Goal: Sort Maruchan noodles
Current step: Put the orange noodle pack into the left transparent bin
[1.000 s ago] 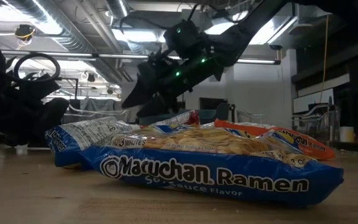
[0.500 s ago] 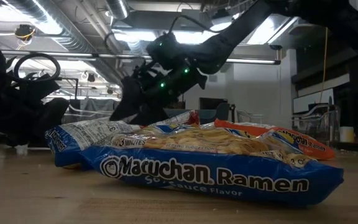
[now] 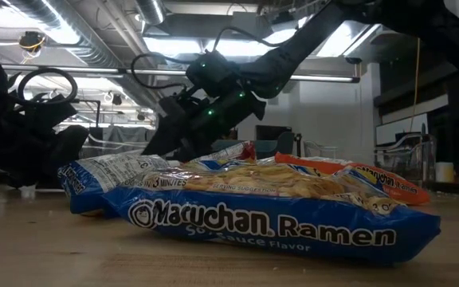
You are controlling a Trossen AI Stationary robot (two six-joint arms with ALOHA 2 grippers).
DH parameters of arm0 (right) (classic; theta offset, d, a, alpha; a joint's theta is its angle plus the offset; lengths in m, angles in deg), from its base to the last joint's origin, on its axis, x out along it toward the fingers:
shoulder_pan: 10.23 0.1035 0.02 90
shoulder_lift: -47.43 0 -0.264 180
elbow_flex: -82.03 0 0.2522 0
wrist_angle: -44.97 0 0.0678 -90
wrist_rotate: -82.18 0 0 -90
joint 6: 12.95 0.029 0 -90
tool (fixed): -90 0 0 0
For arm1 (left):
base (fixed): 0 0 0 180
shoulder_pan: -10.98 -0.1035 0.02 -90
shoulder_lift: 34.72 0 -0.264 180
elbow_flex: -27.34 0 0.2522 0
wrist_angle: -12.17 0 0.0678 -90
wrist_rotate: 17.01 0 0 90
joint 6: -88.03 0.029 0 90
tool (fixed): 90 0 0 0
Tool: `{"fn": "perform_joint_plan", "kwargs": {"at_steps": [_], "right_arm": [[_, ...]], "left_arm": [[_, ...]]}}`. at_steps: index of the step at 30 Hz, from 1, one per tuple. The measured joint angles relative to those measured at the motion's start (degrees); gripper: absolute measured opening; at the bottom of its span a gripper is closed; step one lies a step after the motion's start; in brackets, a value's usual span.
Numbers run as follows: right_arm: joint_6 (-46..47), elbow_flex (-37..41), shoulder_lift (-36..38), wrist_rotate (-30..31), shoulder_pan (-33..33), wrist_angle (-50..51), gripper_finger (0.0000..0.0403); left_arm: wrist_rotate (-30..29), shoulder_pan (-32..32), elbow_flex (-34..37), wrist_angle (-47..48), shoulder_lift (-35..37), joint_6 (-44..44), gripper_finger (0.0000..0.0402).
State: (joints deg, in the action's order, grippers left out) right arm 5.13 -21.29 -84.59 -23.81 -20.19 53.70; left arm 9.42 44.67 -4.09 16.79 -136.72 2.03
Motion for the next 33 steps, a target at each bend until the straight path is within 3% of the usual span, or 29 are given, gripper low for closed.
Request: {"fn": "perform_joint_plan", "kwargs": {"at_steps": [10,23,30,33], "right_arm": [[2.94,-0.02,0.09,-1.68,0.86,0.81,0.032],[5.35,0.13,1.55,-1.17,1.48,3.54,0.0216],[2.18,-4.72,2.62,0.4,1.45,12.71,0.0211],[-1.12,-6.7,2.62,5.11,1.78,17.35,0.0218]], "left_arm": [[-0.04,0.0,0.0,0.0,-0.02,0.0,0.0],[0.0,0.0,0.09,-0.44,-0.04,0.46,0.0],[0.09,-0.02,0.07,-0.34,-0.03,0.5,0.0],[0.2,-0.05,0.04,-0.26,-0.02,0.48,0.0]]}}
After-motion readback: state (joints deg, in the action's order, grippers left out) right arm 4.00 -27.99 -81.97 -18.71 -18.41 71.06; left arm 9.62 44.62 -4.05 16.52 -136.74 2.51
